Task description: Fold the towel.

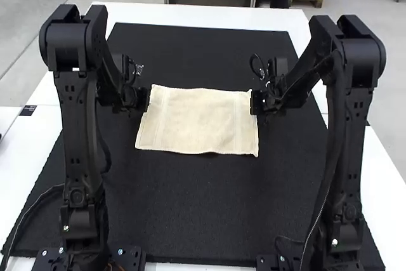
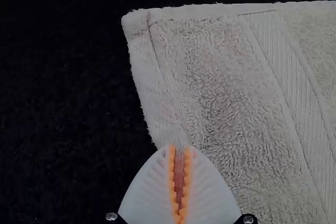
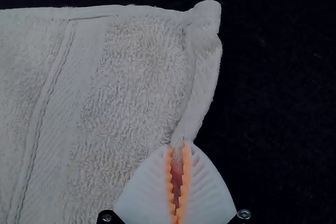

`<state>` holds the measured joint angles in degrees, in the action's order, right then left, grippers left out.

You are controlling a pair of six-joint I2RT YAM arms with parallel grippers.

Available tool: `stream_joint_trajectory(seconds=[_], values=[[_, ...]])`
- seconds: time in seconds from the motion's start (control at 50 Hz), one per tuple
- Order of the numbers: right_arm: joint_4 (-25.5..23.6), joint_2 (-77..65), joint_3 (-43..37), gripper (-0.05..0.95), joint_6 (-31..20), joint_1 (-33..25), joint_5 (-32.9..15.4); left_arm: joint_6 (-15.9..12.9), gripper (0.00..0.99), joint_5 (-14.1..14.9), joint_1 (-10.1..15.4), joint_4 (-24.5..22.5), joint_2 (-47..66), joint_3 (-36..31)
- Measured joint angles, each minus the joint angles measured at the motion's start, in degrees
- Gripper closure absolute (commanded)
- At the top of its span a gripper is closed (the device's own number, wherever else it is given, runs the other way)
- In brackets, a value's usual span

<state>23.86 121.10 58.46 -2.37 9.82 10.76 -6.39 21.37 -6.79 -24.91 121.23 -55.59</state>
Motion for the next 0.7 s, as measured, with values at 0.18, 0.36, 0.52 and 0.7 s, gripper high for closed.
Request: stream_joint_trajectory(seconds=[0.18,0.36,0.52,0.7], values=[[0.04,0.28,0.13,0.92,0.72,-0.94,2.54,0.0,0.969,0.55,0.0,-0.04,0.0,0.0],[0.04,0.26,0.13,0.92,0.85,-1.38,3.72,0.02,0.969,0.79,0.0,-0.11,0.0,0.0],[-0.76,-0.44,0.07,0.92,0.85,-1.49,6.23,0.2,0.969,1.42,0.0,-0.33,0.0,0.0],[-1.03,-2.71,-0.2,0.92,0.85,-1.53,8.17,0.72,0.969,2.69,-0.02,0.39,-0.5,0.0]])
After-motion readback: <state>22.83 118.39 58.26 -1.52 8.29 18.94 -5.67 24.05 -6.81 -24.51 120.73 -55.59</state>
